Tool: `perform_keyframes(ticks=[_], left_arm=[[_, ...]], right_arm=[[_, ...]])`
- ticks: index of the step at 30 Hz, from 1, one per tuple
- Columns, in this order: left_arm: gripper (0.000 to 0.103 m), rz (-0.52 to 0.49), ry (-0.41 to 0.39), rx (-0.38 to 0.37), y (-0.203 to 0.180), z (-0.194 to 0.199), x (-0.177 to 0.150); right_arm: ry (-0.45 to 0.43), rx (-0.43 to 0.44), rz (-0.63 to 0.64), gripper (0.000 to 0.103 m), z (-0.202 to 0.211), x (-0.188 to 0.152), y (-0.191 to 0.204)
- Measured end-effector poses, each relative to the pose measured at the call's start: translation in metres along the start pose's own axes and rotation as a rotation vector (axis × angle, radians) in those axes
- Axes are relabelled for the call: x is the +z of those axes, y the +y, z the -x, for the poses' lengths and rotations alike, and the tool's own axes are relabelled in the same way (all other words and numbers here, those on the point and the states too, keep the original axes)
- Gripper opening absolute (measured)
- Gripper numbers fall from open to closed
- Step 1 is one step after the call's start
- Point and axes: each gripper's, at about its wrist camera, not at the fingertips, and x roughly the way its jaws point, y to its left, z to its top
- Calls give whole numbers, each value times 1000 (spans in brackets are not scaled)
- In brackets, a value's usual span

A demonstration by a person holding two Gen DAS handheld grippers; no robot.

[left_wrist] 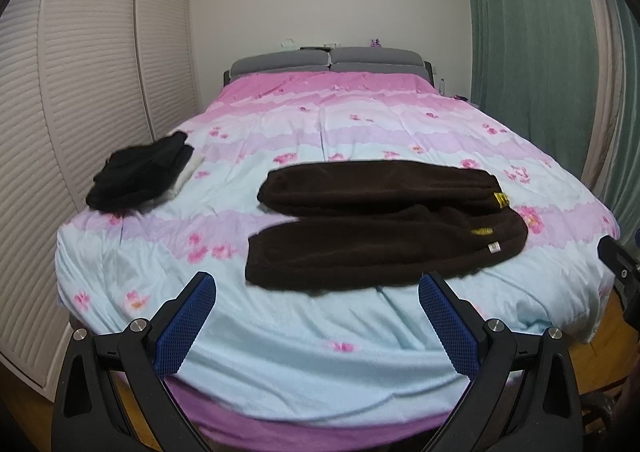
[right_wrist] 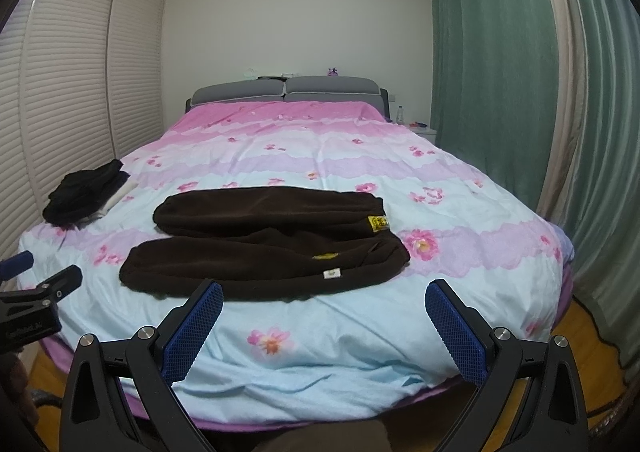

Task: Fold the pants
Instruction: 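Grasp the brown pants' leg ends with both grippers and lift them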

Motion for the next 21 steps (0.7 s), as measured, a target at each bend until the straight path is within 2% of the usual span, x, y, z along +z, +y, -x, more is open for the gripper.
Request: perform_keyframes(ticks=[11,16,21], left_arm=[[103,-57,-28,24,-17,-63,78],[103,-67,-24,27,-25,-111,113],[103,-86,-10,21,-40,-174,150]], right_arm=[[-98,-18,96,102,-47,72,-1],[-103,26,166,102,-90,109,11],[-58,112,210,102,-155,146,17]])
